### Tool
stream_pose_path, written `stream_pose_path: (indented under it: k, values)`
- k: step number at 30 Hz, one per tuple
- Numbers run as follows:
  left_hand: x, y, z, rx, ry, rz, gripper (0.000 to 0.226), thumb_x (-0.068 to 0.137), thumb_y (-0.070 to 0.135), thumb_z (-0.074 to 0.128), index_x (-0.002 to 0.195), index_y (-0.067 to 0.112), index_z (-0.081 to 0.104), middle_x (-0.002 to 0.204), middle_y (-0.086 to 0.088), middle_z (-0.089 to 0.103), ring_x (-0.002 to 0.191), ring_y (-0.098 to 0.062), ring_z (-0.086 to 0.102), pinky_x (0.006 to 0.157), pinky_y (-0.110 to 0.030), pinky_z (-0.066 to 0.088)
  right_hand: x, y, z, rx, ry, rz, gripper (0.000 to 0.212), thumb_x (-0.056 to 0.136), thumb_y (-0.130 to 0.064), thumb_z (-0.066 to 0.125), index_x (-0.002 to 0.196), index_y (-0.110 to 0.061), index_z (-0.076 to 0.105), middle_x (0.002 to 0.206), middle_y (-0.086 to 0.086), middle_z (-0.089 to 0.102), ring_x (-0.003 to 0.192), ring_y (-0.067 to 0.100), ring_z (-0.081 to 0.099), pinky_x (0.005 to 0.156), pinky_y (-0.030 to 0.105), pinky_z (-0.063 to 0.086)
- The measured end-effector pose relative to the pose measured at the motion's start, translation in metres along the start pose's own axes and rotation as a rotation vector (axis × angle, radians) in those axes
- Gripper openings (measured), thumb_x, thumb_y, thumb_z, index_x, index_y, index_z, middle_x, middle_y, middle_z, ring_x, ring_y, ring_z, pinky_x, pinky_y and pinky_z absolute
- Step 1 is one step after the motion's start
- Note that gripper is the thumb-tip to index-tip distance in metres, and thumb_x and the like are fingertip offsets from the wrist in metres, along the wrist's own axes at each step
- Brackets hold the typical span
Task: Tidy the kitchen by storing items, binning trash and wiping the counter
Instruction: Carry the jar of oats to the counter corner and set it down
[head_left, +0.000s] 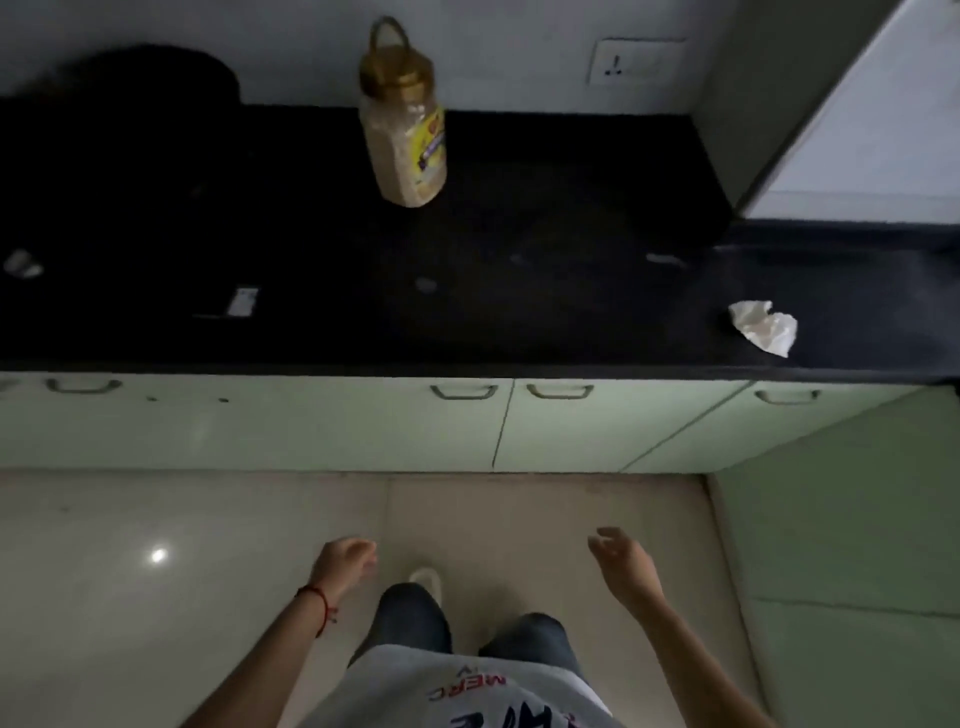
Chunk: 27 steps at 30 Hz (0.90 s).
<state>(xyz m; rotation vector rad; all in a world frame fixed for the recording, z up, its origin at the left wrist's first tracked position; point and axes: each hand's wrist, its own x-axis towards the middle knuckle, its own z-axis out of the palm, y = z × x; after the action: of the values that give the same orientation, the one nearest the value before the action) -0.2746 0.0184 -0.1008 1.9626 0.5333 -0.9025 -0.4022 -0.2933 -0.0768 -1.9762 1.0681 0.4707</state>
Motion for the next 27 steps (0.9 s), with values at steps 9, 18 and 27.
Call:
stream_pose_path:
  k: [9,18,27]
  values:
    - [0.017,0.056,-0.050,-0.175,0.113,0.199,0.017,0.082,0.025,0.056,0.092,0.014,0.063,0.081,-0.006,0.066,0.083,-0.025,0.061,0.066,-0.024,0.047,0.030,-0.142,0.004,0.134,0.020,-0.337,0.027,0.090,-0.022,0.055,0.115,-0.011,0.060,0.105,0.011,0.068,0.096,0.022,0.063,0.078,0.024,0.042]
    - [0.059,0.216,-0.102,-0.147,0.063,0.559,0.015,0.090,0.012,0.050,0.097,0.022,0.060,0.088,0.006,0.065,0.073,0.008,0.064,0.067,-0.010,0.052,0.078,-0.285,-0.024,0.361,0.142,-0.438,0.027,0.091,-0.025,0.054,0.116,-0.017,0.059,0.097,-0.007,0.063,0.093,0.010,0.060,0.079,0.019,0.045]
    - [0.117,0.359,-0.092,-0.137,0.155,0.597,0.031,0.087,0.018,0.056,0.116,0.010,0.057,0.115,-0.013,0.063,0.105,-0.021,0.060,0.088,-0.033,0.048,0.189,-0.395,-0.058,0.426,0.158,-0.425,0.025,0.088,-0.029,0.056,0.110,-0.019,0.062,0.102,0.007,0.067,0.099,0.023,0.063,0.091,0.043,0.050]
